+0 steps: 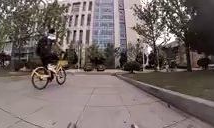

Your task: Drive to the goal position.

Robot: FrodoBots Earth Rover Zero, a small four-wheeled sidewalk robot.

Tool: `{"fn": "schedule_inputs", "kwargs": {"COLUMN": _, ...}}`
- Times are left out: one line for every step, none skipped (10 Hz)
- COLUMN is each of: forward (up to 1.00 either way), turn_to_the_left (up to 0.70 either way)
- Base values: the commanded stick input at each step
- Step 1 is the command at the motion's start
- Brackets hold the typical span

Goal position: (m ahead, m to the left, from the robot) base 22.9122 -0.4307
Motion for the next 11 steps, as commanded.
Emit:
{"fn": "schedule_inputs", "kwargs": {"forward": 0.45, "turn_to_the_left": 0.00}}
{"fn": "schedule_inputs", "kwargs": {"forward": 0.45, "turn_to_the_left": 0.00}}
{"fn": "schedule_inputs", "kwargs": {"forward": 0.45, "turn_to_the_left": 0.00}}
{"fn": "schedule_inputs", "kwargs": {"forward": 0.45, "turn_to_the_left": 0.00}}
{"fn": "schedule_inputs", "kwargs": {"forward": 0.45, "turn_to_the_left": 0.00}}
{"fn": "schedule_inputs", "kwargs": {"forward": 0.45, "turn_to_the_left": 0.00}}
{"fn": "schedule_inputs", "kwargs": {"forward": 0.45, "turn_to_the_left": 0.00}}
{"fn": "schedule_inputs", "kwargs": {"forward": 0.45, "turn_to_the_left": 0.00}}
{"fn": "schedule_inputs", "kwargs": {"forward": 0.45, "turn_to_the_left": 0.00}}
{"fn": "schedule_inputs", "kwargs": {"forward": 0.45, "turn_to_the_left": 0.00}}
{"fn": "schedule_inputs", "kwargs": {"forward": 0.45, "turn_to_the_left": 0.00}}
